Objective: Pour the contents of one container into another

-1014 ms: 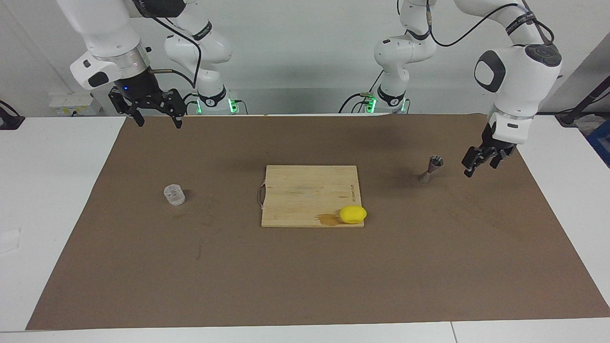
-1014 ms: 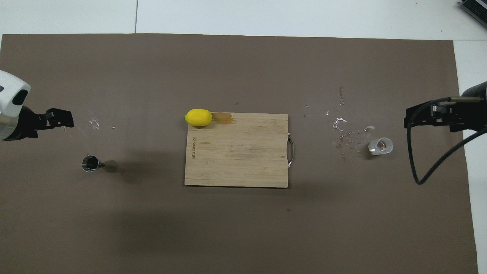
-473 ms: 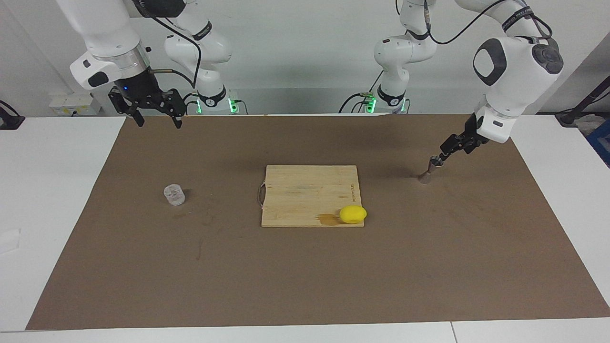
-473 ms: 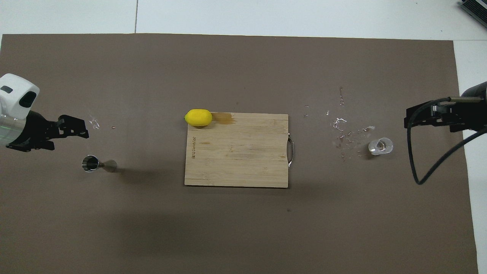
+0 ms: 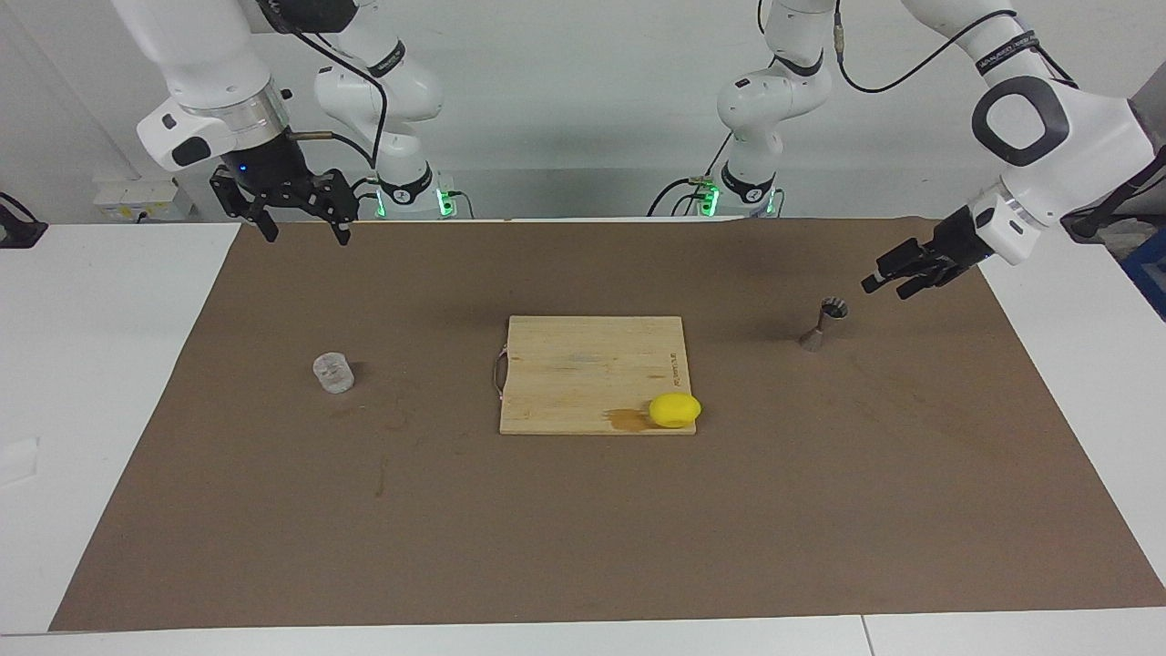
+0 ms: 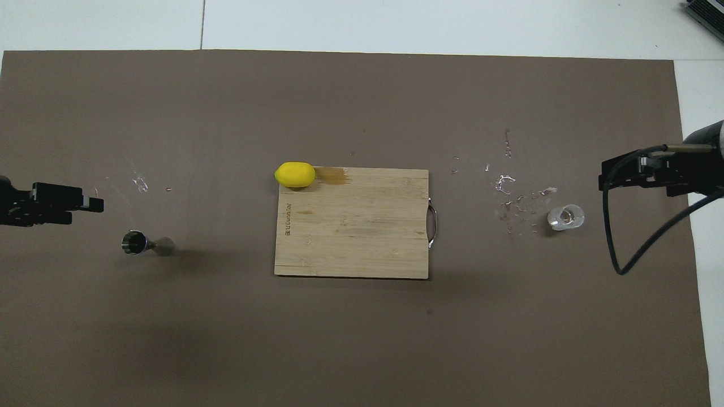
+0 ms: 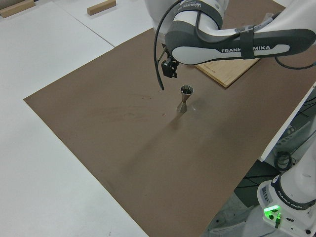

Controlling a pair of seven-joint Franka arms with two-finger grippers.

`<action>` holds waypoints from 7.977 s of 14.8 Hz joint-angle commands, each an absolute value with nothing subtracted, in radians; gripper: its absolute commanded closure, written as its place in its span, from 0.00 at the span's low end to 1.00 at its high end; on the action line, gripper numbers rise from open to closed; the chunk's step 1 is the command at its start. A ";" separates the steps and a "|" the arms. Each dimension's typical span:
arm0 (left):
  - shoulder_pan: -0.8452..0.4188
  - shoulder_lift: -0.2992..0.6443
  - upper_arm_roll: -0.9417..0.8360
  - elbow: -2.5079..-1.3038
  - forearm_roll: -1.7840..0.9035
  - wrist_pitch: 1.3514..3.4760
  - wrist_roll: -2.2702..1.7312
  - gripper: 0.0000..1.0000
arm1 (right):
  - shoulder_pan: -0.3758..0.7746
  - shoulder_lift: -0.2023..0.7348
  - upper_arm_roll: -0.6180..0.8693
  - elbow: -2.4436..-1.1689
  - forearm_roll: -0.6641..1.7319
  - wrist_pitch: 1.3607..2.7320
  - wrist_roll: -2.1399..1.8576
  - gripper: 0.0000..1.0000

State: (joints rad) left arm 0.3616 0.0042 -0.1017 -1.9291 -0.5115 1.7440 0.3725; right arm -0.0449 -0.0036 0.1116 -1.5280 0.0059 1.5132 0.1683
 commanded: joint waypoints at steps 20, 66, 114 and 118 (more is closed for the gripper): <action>0.604 0.386 -0.109 -1.964 -0.972 1.499 2.215 0.00 | -0.049 0.066 0.114 -1.569 0.009 1.588 0.221 0.00; 0.385 0.399 -0.113 -1.967 -1.221 1.439 2.352 0.51 | -0.041 -0.035 0.115 -1.713 -0.017 1.675 0.250 0.02; -0.416 0.413 -0.117 -2.036 -2.068 2.149 2.747 0.48 | -0.482 0.323 0.115 -1.994 0.613 2.010 0.848 0.00; -0.416 0.416 -0.115 -2.037 -2.068 2.172 2.757 0.10 | -0.488 0.351 0.114 -2.023 0.686 2.010 0.767 0.00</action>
State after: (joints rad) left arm -0.3946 0.4130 -0.1274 -2.0297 -2.0407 2.1473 2.7102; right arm -0.4750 0.3562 0.1014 -2.0001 0.6516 2.0023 0.8018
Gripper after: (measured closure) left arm 0.449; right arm 0.000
